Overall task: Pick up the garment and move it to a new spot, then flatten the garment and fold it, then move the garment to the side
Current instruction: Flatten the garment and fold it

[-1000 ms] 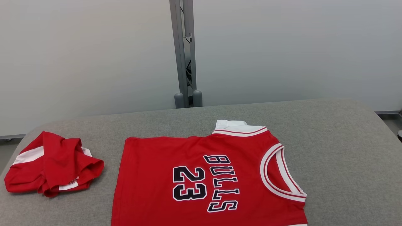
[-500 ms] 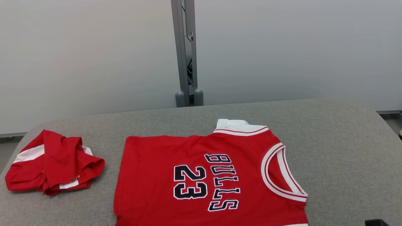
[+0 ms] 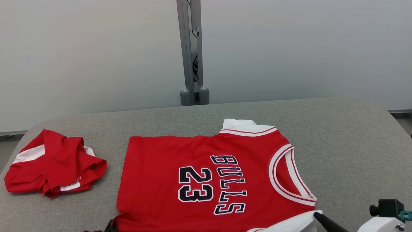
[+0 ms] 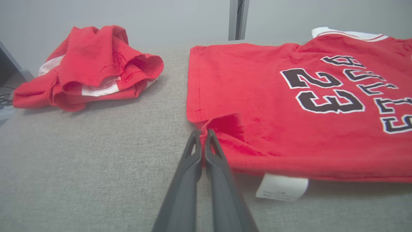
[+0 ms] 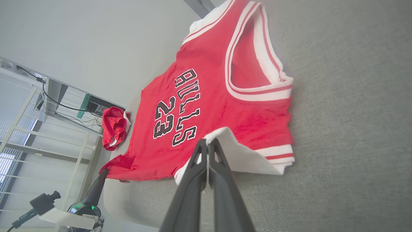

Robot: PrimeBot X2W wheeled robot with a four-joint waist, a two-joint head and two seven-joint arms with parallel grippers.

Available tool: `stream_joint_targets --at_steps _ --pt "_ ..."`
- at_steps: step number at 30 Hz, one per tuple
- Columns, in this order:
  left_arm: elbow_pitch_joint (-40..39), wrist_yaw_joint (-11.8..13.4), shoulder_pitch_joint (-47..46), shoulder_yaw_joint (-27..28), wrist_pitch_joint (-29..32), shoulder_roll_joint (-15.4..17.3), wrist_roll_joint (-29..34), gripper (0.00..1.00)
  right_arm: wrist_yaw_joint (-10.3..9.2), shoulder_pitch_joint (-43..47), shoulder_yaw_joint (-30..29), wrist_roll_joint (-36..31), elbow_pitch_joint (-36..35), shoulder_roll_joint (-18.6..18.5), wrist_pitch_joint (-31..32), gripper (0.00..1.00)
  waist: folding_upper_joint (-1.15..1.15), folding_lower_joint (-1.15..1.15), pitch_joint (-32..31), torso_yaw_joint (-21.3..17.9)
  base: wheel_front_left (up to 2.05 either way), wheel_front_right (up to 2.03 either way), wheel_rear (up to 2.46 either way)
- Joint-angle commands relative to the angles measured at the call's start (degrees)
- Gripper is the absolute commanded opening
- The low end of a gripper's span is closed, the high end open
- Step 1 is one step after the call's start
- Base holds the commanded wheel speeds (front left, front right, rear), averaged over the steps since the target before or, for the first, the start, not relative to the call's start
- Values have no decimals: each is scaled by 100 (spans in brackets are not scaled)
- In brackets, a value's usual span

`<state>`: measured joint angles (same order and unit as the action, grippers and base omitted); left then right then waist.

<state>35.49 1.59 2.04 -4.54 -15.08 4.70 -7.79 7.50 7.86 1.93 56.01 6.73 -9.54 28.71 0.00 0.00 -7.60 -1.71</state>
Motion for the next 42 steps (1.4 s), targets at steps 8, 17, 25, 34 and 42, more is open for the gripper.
stream_joint_targets --at_steps 8,17,25,34,42 --pt "-480 151 89 188 -3 -83 -190 0 -2 -296 90 42 -100 -175 -391 0 0 0 7 86 0 0 0" --pt "-899 314 293 256 -3 -156 -445 0 -2 -455 215 93 -108 -300 -848 0 0 0 -6 189 0 0 0" --pt "-606 404 271 -61 -3 -161 -850 0 -2 -563 368 128 -72 -364 -1134 0 0 0 7 163 0 0 0" --pt "-237 592 -197 -162 -3 -166 -1307 0 -2 -908 560 102 136 -378 -1377 0 0 0 220 68 0 0 0" --pt "308 705 -823 -390 3 -163 -1600 0 -2 -1527 920 28 652 -458 -1479 0 0 0 489 -28 0 0 0"
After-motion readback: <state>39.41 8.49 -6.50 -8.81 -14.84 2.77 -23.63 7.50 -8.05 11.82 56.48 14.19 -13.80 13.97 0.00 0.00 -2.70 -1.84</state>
